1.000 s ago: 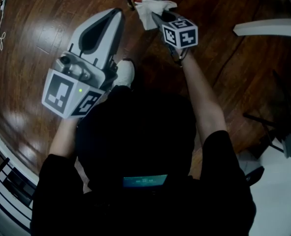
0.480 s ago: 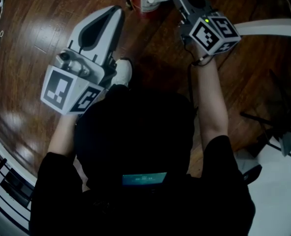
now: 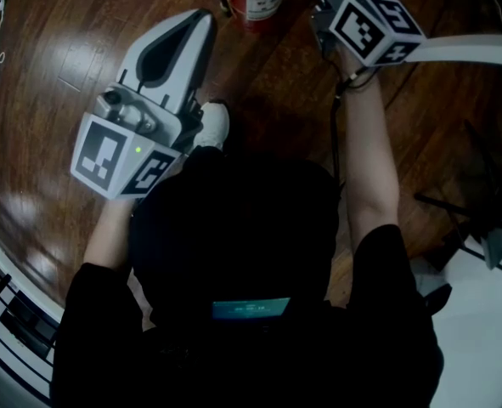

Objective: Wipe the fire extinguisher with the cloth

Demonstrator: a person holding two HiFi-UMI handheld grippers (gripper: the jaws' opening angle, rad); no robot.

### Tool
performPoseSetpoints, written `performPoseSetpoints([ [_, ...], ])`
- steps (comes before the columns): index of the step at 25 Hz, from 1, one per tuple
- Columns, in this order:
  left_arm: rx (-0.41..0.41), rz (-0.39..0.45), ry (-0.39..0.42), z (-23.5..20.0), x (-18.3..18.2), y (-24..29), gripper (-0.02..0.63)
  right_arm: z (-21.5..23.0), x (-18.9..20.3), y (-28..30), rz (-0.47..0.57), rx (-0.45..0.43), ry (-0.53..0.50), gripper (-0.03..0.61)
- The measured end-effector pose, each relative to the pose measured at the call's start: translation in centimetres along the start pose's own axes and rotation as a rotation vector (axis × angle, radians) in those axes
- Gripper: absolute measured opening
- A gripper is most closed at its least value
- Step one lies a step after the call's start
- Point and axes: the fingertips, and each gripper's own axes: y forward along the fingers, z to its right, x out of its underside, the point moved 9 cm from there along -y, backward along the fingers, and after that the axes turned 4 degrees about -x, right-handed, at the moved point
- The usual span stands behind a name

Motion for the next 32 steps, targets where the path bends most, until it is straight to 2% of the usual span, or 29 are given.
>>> performPoseSetpoints([
  [7, -0.009, 0.000, -0.015, -0.7, 0.1, -0.2, -0.002, 1.0, 4.2, -1.4, -0.044, 0.038, 0.031, 0.094],
  [16, -0.008, 0.003, -0.015, -0.6, 0.0, 0.3, -0.002, 3.5, 16.0, -1.1, -0.268, 0.074, 0.159, 0.094],
  [21, -0.009, -0.003, -0.012, -0.4, 0.1, 0.5, -0.002, 4.0, 20.7, -0.7, -0.375, 0.083, 0.211, 0.094],
  [26, -0.012, -0.003, -0.010, -0.3, 0.1, 0.5, -0.002, 3.9, 22.1, -0.3, -0.445, 0.092, 0.196, 0.094],
  [32, -0.014, -0.003, -0.008, -0.4, 0.0, 0.5, -0.002, 3.9, 21.9, -0.6, -0.440, 0.078, 0.190, 0.093],
])
